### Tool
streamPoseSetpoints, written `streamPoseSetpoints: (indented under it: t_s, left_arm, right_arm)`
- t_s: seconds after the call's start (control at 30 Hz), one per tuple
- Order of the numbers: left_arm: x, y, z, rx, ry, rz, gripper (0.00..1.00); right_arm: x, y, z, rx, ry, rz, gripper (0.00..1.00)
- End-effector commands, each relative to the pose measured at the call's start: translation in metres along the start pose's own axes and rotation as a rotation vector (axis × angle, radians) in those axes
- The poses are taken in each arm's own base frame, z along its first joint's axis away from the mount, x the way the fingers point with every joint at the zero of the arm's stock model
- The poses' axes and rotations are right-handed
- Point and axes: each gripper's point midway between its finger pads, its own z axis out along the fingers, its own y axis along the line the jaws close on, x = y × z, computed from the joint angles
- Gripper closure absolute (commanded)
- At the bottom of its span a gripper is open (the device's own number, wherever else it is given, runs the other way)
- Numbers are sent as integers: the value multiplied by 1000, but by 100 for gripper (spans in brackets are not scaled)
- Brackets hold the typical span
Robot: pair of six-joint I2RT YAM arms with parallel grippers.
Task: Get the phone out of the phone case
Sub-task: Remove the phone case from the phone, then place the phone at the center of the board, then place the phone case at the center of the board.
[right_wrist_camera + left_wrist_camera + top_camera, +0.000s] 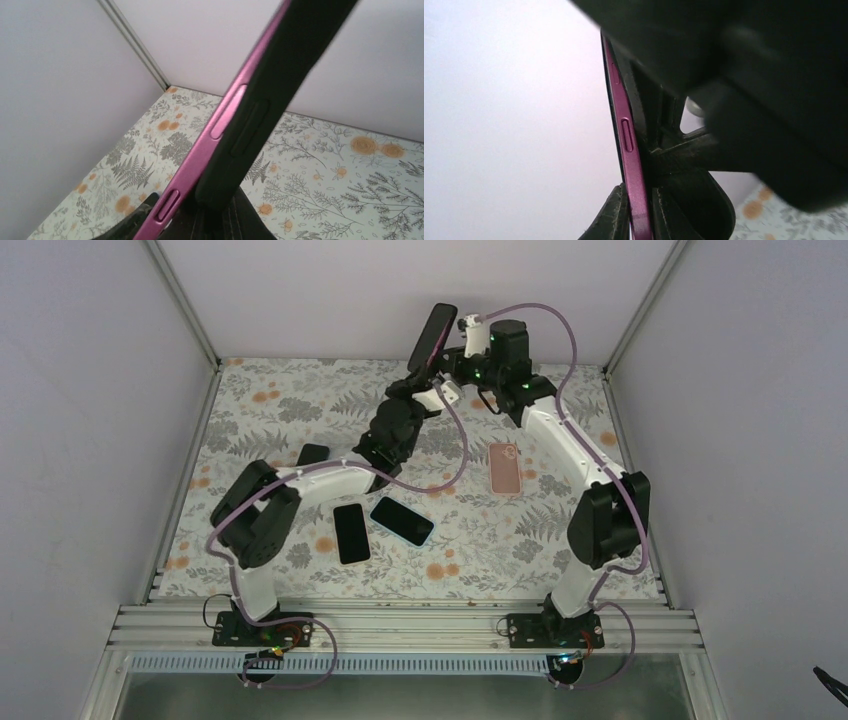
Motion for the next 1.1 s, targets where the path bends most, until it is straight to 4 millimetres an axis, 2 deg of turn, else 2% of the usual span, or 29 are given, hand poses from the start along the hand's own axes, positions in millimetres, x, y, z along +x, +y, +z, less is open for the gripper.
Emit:
streamPoseSetpoints:
  t_s: [0.0, 0.07, 0.17, 0.3, 0.4, 0.5, 0.57, 0.67, 0.73, 0.9, 1.07]
  left_arm:
    - [-23, 59, -8, 27, 17, -99, 98]
    - [-28, 65, -18, 102, 41, -133, 98]
    - [-24, 73, -34, 148, 96, -111, 98]
    - [2, 83, -60, 136, 147, -15, 98]
    - [41, 87, -75, 88, 201, 96, 98]
    - [85, 85, -88, 62, 257, 180, 98]
    - [115, 72, -95, 72, 295, 239, 98]
    - [144, 51, -92, 90, 349, 296, 98]
    - [158, 34, -89, 118, 379, 313, 98]
    - [180, 2, -87, 197, 406, 331, 98]
    - [202, -36, -102, 335, 433, 347, 97]
  right_arm:
    - [14, -43, -20, 181, 82, -203, 97]
    - [11, -62, -28, 257, 91, -232, 97]
    - [8, -88, -45, 332, 107, -228, 97]
    - [8, -124, -69, 384, 123, -189, 97]
    - [22, -129, -72, 322, 179, -160, 97]
    - [59, -116, -61, 171, 308, -88, 97]
    - [92, -108, -52, 71, 405, -36, 97]
    - [132, -105, -47, -2, 505, 34, 96]
    - [154, -105, -44, -23, 552, 60, 97]
    - [212, -101, -40, -58, 686, 103, 97]
    - [250, -110, -38, -42, 766, 131, 97]
